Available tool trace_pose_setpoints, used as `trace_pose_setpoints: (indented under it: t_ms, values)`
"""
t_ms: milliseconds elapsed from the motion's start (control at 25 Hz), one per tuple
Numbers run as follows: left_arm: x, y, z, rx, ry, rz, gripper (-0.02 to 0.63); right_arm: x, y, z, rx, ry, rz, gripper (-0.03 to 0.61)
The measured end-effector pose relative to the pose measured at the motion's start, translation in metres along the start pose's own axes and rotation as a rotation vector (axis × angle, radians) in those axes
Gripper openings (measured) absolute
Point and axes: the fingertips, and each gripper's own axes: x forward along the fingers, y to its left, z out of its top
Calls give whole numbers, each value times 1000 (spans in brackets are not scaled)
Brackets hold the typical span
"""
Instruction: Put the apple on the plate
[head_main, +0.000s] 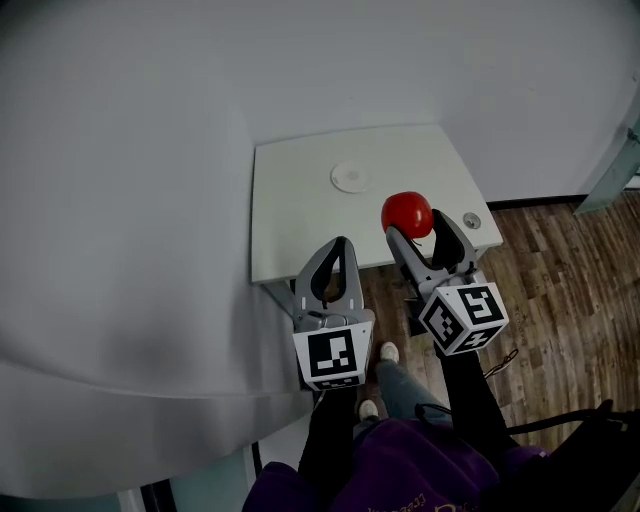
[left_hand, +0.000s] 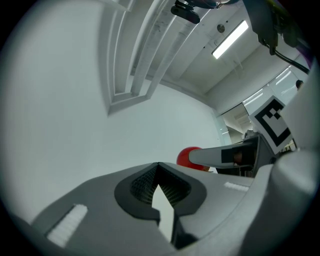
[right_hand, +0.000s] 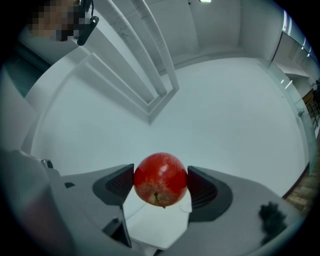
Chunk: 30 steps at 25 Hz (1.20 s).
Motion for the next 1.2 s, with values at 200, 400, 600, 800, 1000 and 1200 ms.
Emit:
trace_pose_setpoints:
  t_ms: [200,400,600,800,1000,1200]
  values:
    - [28,8,-5,-3,2,13,6,28,-13,-2,2,7,17,336]
    - [69,19,-20,-9,13,26,6,68,-36,-12,7,26,31,336]
    - [137,41,-34,-12,38,50,6,135,-71,-17,16,54,51,336]
    - [137,40,-33,-14,34,87,6,138,-73,-17,11,48,88,336]
    - [150,41,-36,13,15,109,7,151,-82,-20,8,44,118,336]
    - [180,48,-44,18,36,143,6,180,-101,-26,14,65,144,336]
